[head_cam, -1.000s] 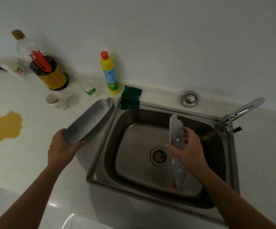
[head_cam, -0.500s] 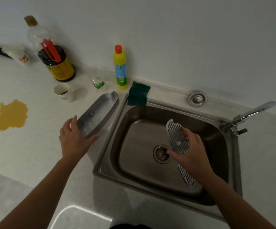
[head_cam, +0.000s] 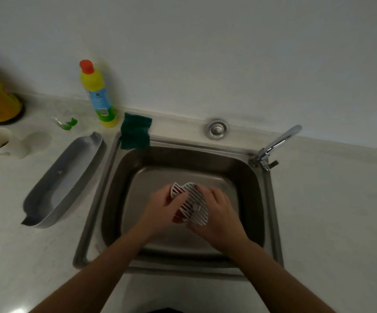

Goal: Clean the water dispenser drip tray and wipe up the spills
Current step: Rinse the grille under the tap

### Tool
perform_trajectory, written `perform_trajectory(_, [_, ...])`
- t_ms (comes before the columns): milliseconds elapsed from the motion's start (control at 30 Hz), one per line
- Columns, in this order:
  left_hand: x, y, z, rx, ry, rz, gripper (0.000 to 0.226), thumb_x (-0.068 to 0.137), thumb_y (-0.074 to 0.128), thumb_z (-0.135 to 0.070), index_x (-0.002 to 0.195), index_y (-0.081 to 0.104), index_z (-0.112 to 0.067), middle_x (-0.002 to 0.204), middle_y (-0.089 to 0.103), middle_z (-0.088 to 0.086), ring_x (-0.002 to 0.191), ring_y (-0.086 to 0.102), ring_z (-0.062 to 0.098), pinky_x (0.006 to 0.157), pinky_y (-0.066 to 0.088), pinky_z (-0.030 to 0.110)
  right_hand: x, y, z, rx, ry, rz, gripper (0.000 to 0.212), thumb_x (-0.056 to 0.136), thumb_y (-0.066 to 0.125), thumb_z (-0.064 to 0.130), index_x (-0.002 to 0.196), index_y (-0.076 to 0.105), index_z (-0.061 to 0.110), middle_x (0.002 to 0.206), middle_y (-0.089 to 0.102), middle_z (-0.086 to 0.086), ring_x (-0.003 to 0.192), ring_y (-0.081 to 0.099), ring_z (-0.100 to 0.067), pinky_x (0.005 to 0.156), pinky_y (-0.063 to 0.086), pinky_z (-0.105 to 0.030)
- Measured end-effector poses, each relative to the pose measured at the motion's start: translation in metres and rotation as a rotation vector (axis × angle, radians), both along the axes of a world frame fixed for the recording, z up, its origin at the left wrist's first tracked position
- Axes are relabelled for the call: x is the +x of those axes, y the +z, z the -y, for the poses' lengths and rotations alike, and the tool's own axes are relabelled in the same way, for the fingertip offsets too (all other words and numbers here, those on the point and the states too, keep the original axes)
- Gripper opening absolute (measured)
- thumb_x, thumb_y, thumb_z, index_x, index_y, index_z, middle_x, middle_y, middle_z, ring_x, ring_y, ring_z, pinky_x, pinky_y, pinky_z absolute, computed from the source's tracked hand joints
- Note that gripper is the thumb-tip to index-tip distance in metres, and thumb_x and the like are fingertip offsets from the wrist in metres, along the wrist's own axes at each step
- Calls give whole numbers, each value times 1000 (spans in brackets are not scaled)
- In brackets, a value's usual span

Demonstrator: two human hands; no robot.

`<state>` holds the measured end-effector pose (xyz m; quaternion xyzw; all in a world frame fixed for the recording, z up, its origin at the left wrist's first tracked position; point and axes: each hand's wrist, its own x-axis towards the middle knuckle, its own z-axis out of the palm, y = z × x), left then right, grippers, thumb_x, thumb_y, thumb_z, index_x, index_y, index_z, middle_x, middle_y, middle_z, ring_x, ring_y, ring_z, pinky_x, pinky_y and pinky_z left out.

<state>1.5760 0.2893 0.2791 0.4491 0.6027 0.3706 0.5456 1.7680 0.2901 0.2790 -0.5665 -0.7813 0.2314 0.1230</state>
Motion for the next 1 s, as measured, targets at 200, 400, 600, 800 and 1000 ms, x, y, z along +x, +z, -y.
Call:
perform_trajectory(200, [19, -17, -21, -156, 87, 148, 11, 102, 61, -17, 106, 71, -19, 98, 80, 8, 90, 78, 24, 71, 66, 41, 37, -5, -14, -173, -119, -16, 93, 81, 63, 69, 156, 24, 31, 155, 33, 4, 134, 41, -12, 109, 44, -37])
perform_trajectory(400, [23, -31, -33, -252, 235, 288, 14, 105, 54, -16, 109, 68, -16, 99, 81, 7, 87, 79, 25, 60, 63, 30, 114, -14, -69, -294, -529, -143, 46, 93, 70, 32, 134, 51, 24, 100, 64, 10, 89, 66, -8, 79, 57, -31])
perform_trajectory(600, [24, -36, -50, -305, 356, 372, 19, 106, 53, -18, 117, 68, -14, 102, 81, 9, 88, 79, 28, 66, 66, 35, 171, -37, -131, -181, -772, -163, 70, 90, 67, 46, 145, 30, 25, 84, 64, 13, 76, 64, -13, 74, 47, -34])
perform_trajectory(800, [29, -33, -63, -307, 395, 416, 21, 107, 49, -17, 118, 67, -12, 104, 81, 11, 89, 78, 29, 68, 65, 38, 187, -49, -165, -173, -749, 64, 21, 96, 56, 41, 96, 45, 23, 84, 62, -7, 74, 54, -31, 71, 40, -37])
perform_trajectory(1000, [36, -37, -72, -307, 416, 474, 23, 107, 48, -17, 119, 66, -9, 103, 80, 14, 85, 78, 29, 65, 64, 35, 181, -53, -152, -47, -519, 195, 12, 105, 50, 27, 97, 51, 18, 67, 55, 2, 53, 47, -7, 49, 29, -22])
